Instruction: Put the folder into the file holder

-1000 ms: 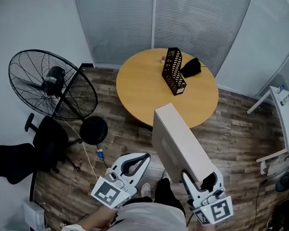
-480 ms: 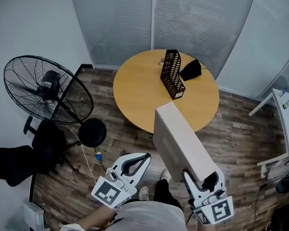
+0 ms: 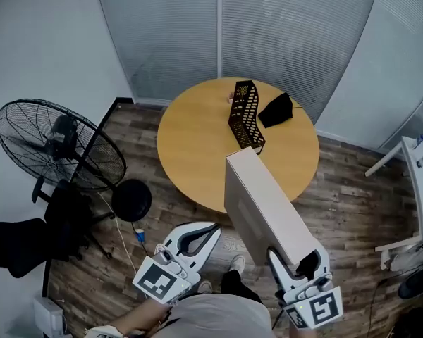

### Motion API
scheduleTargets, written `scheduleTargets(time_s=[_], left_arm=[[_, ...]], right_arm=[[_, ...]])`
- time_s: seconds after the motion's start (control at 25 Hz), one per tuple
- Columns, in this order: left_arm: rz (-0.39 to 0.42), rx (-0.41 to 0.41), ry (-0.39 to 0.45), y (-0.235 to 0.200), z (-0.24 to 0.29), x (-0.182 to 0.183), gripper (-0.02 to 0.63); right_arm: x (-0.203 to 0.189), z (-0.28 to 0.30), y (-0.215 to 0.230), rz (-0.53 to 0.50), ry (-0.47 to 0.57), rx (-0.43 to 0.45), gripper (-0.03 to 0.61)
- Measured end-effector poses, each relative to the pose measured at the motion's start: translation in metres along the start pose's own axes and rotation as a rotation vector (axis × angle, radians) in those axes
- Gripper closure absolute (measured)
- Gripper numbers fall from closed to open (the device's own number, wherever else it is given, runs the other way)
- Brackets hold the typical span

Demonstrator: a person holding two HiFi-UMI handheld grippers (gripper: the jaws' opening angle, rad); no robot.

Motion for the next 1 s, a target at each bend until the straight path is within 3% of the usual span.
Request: scheduleTargets(time_s=[1.0], left_arm=[[0.020, 0.033, -0.017, -0.008, 0.177, -0.006, 0.591]], right_arm=[[0.004, 0.038, 0.178, 0.027, 0.009, 0.031, 0.282]])
Point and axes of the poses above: the fingertips, and each gripper's own axes: z forward along the fingers, y to its right, x out of its top, the point moved 6 cm from there along -z, backward along the fingers, and after that the axes turned 1 degree about y, right-handed, at the moved point
